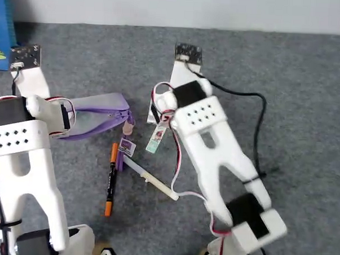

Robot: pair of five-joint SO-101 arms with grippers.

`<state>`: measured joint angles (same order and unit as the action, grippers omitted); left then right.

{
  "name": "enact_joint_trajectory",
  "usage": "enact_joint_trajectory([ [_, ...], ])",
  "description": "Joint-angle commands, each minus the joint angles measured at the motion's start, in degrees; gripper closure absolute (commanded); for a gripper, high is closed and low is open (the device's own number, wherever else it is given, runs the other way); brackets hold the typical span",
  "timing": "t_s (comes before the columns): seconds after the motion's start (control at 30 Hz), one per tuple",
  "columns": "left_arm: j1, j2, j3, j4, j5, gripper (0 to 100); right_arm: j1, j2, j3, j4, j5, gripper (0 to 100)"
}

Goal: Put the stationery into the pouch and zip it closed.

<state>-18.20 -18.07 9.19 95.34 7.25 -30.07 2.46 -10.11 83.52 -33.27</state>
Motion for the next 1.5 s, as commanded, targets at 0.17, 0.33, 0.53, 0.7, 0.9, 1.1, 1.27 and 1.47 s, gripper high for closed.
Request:
enact_joint_trajectory([
  [0.17, -0.26, 0.35, -0.22, -0.62, 0.26, 99, -1.71, -15.87, -1.23, 0.66, 5.19, 99.1],
  [0.33, -0.44, 0.35, -0.13, -0.62, 0.26, 99, -4.79, -22.46, -0.44, 0.75, 5.36, 99.1],
  [0.53, -0.53, 0.35, 0.04, -0.53, 0.09, 99, -7.16, -32.31, 8.00, -1.63, 5.36, 99.1],
  [0.7, -0.53, 0.35, 0.04, -0.53, 0.09, 99, -6.99, -39.96, 17.41, -11.21, 5.45, 99.1],
  [0.9, -0.53, 0.35, 0.04, -0.53, 0.09, 99, -7.16, -45.14, 29.19, -26.07, 5.45, 99.1],
  [1.1, -0.35, 0.35, 0.13, -0.53, 0.26, 99, -11.12, -48.66, 37.98, -39.69, 8.62, 99.1],
  [1.27, -0.35, 0.44, 0.13, -0.44, 0.26, 99, -13.14, -50.42, 44.48, -54.20, 8.70, 99.1],
  [1.47, -0.44, 0.44, 0.13, -0.44, 0.26, 99, -13.32, -50.42, 52.31, -73.89, 8.70, 99.1],
])
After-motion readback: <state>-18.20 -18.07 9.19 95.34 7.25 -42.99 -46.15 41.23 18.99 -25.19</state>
